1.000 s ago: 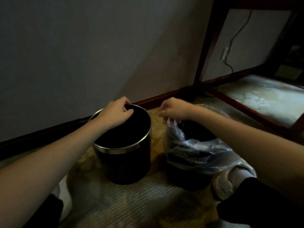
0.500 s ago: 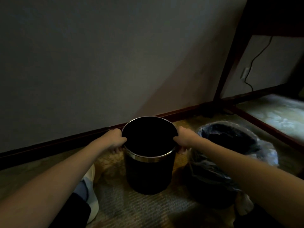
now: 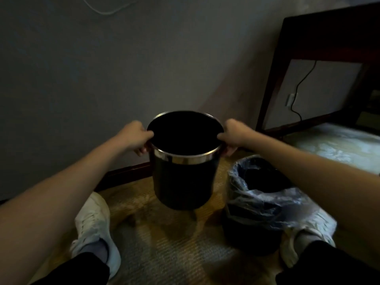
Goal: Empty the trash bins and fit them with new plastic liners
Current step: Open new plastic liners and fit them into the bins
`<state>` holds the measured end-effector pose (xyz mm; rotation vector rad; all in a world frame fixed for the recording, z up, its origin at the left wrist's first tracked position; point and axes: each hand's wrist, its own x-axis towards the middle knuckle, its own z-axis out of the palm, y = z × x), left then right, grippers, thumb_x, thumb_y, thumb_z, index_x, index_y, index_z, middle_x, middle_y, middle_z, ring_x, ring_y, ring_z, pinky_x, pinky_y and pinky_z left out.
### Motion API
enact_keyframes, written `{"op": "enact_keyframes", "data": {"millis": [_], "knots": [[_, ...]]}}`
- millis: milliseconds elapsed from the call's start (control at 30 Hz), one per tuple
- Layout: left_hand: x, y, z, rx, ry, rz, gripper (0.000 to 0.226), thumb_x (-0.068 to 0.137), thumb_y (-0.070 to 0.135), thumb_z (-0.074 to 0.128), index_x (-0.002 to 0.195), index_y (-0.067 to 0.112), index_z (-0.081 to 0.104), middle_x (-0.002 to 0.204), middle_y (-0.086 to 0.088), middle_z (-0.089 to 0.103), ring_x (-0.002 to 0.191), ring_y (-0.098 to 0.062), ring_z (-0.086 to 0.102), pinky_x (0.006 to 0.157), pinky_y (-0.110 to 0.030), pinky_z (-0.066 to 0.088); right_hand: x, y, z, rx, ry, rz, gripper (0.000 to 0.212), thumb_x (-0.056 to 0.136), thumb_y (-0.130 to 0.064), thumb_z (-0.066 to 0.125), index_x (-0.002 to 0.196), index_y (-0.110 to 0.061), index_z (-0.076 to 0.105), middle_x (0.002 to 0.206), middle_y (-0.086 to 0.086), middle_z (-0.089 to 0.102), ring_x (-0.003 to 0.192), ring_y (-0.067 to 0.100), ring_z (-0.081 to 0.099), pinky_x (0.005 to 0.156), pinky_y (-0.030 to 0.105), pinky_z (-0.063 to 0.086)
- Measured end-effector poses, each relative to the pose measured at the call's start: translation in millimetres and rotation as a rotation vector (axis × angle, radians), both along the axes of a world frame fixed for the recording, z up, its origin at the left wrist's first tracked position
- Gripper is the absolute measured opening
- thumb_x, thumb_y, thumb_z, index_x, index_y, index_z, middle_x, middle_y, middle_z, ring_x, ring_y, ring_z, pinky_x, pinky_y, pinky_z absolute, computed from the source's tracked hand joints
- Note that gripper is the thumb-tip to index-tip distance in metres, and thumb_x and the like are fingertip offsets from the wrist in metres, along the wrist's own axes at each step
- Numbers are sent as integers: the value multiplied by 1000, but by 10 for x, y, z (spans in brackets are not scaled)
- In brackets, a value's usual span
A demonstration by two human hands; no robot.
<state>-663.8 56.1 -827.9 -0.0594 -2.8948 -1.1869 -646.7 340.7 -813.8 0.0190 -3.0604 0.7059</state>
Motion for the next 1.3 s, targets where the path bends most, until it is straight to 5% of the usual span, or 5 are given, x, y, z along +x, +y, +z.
{"op": "enact_keyframes", "data": {"millis": [167, 300, 400, 1133, 1300], "knots": [[390, 411, 850, 32, 255, -16, 34, 94, 11, 47, 71, -10, 62, 51, -14, 57, 26, -9, 47, 29, -19, 40, 435, 360, 910, 42, 185, -51, 29, 95, -15, 56, 83, 12, 59, 74, 21, 65, 72, 36, 69, 57, 38, 54], [683, 845, 1242, 63, 358, -90, 34, 93, 10, 46, 65, -4, 58, 56, -15, 55, 25, -7, 44, 28, -18, 38, 840, 804, 1393, -68, 231, -92, 20, 97, -6, 52, 81, 7, 53, 43, 4, 62, 38, 12, 63, 33, 17, 44], [823, 1190, 1333, 75, 351, -149, 30, 92, 11, 46, 73, -8, 61, 56, -13, 56, 26, -7, 44, 30, -17, 37, 1091, 1152, 1531, -131, 230, -136, 13, 98, -5, 53, 93, 7, 56, 61, 17, 69, 43, 18, 67, 37, 20, 49], [510, 2244, 751, 48, 176, -297, 31, 94, 10, 46, 74, -9, 60, 36, -4, 56, 30, -15, 55, 34, -22, 44, 1117, 2100, 854, -42, 117, -264, 21, 100, -11, 49, 83, 0, 54, 49, 5, 67, 45, 16, 68, 35, 16, 43], [338, 2293, 609, 46, 133, -313, 31, 96, 11, 46, 82, -12, 61, 62, -19, 67, 36, -17, 57, 37, -25, 46, 881, 2188, 715, -47, 56, -286, 27, 101, -15, 49, 90, 8, 58, 59, 13, 71, 52, 21, 71, 42, 22, 51]]}}
